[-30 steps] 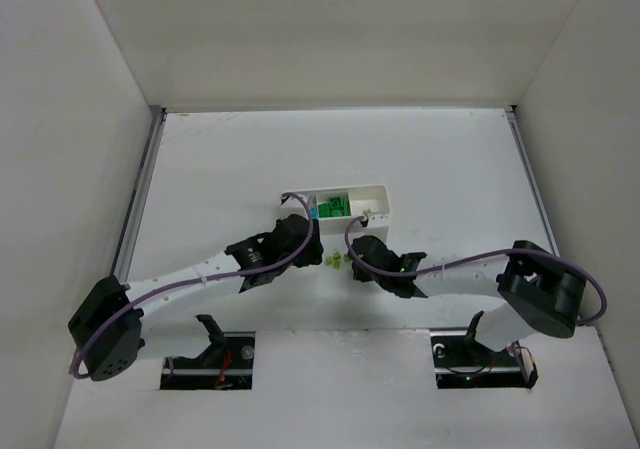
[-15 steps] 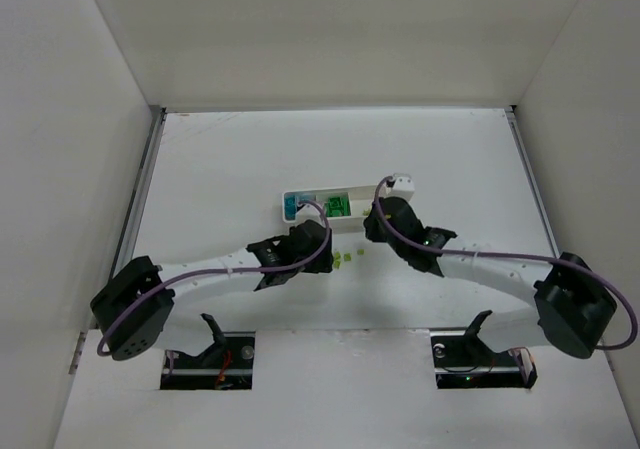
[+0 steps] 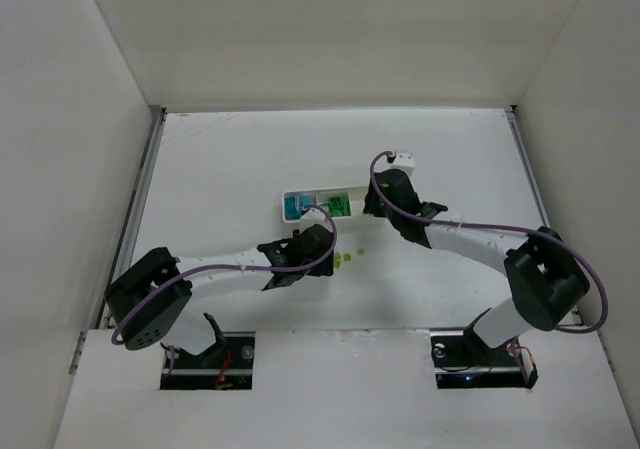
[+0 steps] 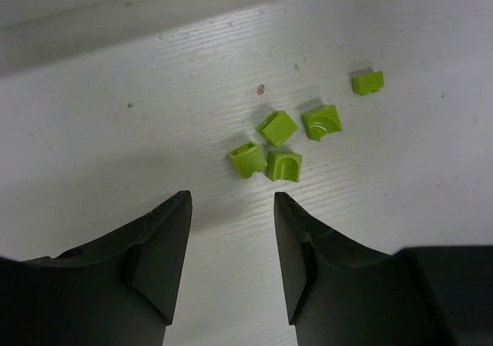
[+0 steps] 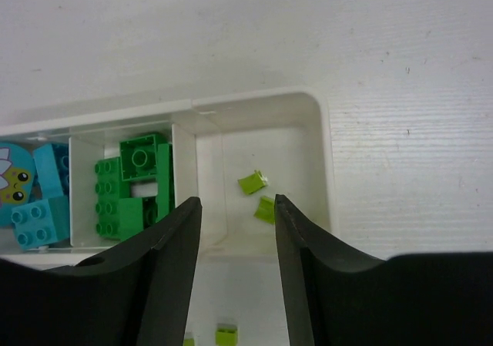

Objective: Sort the legos into containers by color

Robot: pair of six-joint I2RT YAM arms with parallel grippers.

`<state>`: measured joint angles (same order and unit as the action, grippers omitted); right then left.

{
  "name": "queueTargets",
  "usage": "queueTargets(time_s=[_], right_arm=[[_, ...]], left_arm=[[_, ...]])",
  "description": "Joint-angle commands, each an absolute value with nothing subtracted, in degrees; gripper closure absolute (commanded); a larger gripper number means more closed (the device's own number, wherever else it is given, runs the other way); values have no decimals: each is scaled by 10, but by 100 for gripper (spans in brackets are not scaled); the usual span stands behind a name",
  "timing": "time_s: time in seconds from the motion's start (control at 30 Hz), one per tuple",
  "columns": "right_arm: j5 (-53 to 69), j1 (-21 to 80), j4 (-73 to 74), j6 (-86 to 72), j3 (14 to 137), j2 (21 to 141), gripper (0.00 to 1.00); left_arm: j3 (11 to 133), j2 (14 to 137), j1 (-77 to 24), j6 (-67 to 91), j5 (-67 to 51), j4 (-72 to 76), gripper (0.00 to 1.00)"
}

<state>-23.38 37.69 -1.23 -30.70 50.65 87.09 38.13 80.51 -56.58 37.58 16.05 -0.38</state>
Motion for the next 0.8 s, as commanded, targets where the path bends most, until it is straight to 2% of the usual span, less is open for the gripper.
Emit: queueTargets(time_s=[0.0, 0.37, 0.63, 0.77], right_arm=[[-229, 376, -50, -296, 527, 853, 51], [-218, 399, -97, -316, 414, 730, 51], [-215, 413, -98, -320, 397, 715, 51], [-214, 414, -104, -319, 394, 715, 50]], left_arm=[[395, 808, -569, 368, 177, 16, 56], [426, 855, -572, 352, 179, 25, 59], [450, 895, -570, 342, 179, 26, 61], [454, 908, -564, 338, 179, 26, 66]])
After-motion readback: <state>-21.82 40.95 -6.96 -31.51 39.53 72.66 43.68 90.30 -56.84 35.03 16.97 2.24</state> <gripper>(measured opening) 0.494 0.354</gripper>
